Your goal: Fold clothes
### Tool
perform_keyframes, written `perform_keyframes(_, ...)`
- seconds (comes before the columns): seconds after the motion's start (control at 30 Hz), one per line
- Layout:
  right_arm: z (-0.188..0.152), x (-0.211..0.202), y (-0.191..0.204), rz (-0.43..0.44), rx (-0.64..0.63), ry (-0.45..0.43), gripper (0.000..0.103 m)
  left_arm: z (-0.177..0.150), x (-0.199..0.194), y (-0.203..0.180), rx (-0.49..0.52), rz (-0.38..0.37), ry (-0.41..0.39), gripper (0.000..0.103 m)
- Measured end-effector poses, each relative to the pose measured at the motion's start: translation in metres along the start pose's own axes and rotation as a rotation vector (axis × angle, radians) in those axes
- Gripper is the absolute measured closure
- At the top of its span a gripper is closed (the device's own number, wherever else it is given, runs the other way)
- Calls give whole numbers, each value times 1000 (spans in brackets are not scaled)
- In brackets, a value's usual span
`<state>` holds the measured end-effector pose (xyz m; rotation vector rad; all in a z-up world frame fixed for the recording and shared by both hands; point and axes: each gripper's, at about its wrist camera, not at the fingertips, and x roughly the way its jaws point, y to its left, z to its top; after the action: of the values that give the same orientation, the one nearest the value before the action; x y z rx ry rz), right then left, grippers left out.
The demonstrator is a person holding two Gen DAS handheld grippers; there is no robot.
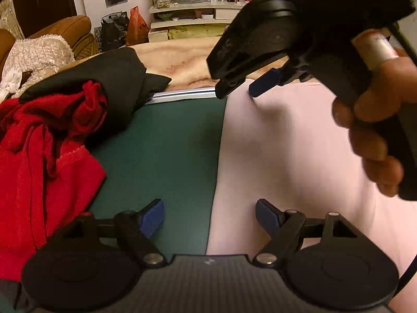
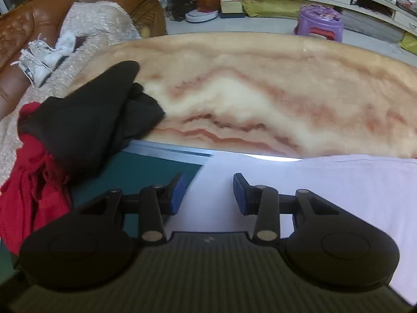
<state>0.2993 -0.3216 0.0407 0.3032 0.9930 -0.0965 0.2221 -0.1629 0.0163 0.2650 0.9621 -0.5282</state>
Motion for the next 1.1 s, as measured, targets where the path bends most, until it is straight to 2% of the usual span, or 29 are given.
perform_keyframes(0.1,-5,7,10,-34,-57,2,56,-3,0,5,-21,-8,-7,21)
perform_keyframes(0.13,-5,11,11,-41,-66,11,63,-3,-2,7,-25,-15,-8,21)
perform_keyframes(0.17,-6,13,10,-44,-66,19,87,-4,-3,8,-29,-21,-9,21)
perform_keyframes(0.2,-7,16,8,-46,-67,28,96,-4,-5,10,-32,-29,-10,21)
perform_keyframes(0.23,-8,16,6,-52,-67,25,101,-4,-6,12,-33,-38,-13,21)
perform_keyframes(0.33,-12,-5,-18,-31,-48,-37,102,-1,-12,15,-28,-70,-32,21)
perform_keyframes(0.4,-18,-27,-45,15,0,-78,102,0,-13,14,-14,-83,-33,21)
perform_keyframes(0.53,-34,-51,-99,59,93,-85,101,15,5,6,24,-36,-15,21)
perform_keyframes(0.6,-45,-59,-117,126,152,-72,100,30,18,4,21,-28,-7,21)
perform_keyframes(0.67,-61,-72,-130,207,220,-97,96,46,30,2,19,-23,-1,22)
perform_keyframes(0.7,-70,-79,-134,246,247,-119,93,49,31,-2,41,-28,1,25)
perform_keyframes(0.77,-89,-94,-141,307,285,-182,76,56,32,-9,81,-37,6,64)
perform_keyframes(0.8,-99,-101,-142,313,284,-219,73,59,33,-11,76,-41,15,73)
perform_keyframes(0.83,-108,-106,-143,302,273,-253,70,62,33,-13,75,-43,24,91)
perform_keyframes(0.87,-117,-111,-145,277,262,-283,69,61,33,-18,92,-34,24,99)
perform_keyframes(0.93,-135,-117,-155,254,288,-332,69,60,28,-29,120,-18,0,102)
perform_keyframes(1.03,-157,-123,-180,294,356,-426,69,55,14,-44,160,4,-66,103)
perform_keyframes(1.1,-170,-123,-200,324,403,-481,69,51,-2,-65,243,4,-137,103)
